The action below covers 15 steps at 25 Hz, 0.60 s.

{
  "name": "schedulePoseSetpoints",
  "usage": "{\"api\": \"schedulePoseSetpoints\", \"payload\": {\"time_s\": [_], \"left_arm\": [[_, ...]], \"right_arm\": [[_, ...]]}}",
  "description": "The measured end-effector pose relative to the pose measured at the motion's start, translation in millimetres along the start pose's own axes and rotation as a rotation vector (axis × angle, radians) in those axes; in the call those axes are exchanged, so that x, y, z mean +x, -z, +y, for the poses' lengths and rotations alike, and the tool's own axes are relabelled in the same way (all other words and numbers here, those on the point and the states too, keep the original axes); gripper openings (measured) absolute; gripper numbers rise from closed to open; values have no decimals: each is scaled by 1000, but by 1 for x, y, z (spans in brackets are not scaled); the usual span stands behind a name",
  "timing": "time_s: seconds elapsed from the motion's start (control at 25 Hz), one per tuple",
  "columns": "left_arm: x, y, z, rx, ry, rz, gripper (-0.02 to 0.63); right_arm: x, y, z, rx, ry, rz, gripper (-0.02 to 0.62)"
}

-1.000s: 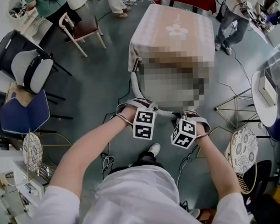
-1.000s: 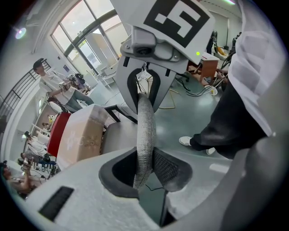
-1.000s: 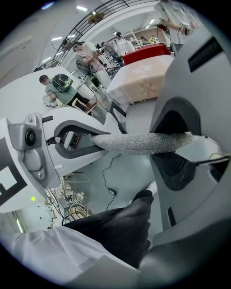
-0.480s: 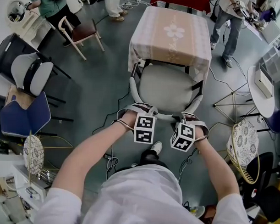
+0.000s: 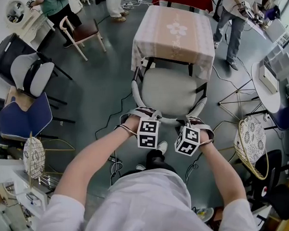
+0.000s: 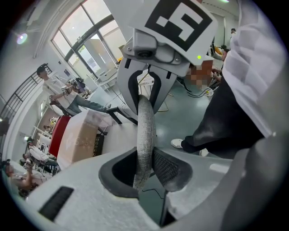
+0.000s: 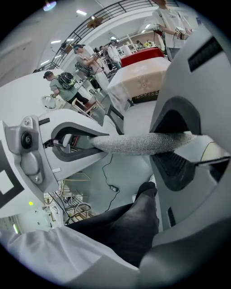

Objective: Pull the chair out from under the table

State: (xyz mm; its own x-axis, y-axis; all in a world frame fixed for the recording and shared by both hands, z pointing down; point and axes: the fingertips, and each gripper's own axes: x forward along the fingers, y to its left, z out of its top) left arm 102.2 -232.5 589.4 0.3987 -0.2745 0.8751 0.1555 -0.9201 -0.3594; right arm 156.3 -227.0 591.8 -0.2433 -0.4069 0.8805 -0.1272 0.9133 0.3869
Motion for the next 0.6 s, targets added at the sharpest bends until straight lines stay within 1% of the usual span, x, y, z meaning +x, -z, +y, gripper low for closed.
{"api": "schedulePoseSetpoints", "payload": {"time_s": [0.4, 0.6], "left_arm": [[-15, -8, -42, -2, -7, -2, 94], [-27, -6, -69, -2, -6, -5, 94]], "right_arm": [[-17, -4, 41, 4, 13, 14, 77], [-26, -13, 67, 19, 8, 29, 78]]}}
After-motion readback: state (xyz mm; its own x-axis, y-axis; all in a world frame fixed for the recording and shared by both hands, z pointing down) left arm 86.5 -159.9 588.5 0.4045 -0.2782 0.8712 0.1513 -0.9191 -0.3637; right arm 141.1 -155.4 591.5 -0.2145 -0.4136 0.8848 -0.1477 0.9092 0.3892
